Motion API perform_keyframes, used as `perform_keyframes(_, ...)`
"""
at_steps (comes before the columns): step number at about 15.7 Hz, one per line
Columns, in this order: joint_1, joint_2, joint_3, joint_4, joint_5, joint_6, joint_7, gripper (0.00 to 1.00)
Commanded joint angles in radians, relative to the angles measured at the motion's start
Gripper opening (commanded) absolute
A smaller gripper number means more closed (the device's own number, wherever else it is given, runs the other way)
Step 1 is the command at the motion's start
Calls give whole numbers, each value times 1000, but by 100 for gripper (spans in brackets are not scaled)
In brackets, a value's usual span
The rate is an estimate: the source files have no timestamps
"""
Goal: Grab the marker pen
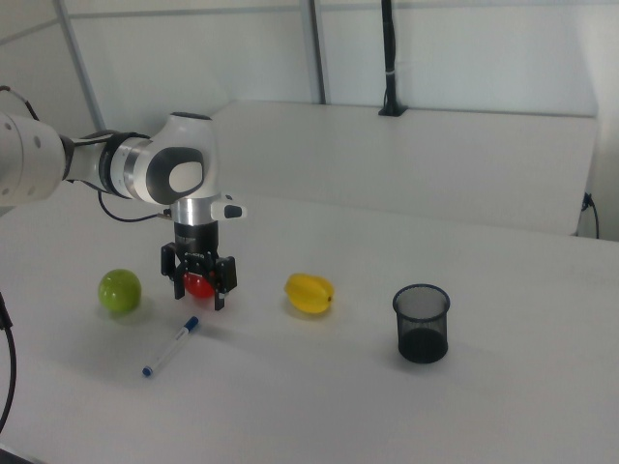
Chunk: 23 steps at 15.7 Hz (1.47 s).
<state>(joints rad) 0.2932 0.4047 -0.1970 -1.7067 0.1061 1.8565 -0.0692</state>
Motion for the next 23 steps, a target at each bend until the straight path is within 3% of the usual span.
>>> perform_keyframes(1, -12, -95, 2, -5, -26, 6, 69, 100)
perform_keyframes(5, -77, -240, 16, -2, -77, -17, 117, 100)
perform_keyframes(8, -175, -342, 77, 13, -91, -104, 117, 100)
perform_keyframes(10, -222, -381, 91, 53, -95, -219, 111, 100)
perform_keyframes(14, -301, -432, 154, 61, -94, -261, 109, 100)
perform_keyframes(23, -309, -478, 142, 52, -89, -292, 108, 100)
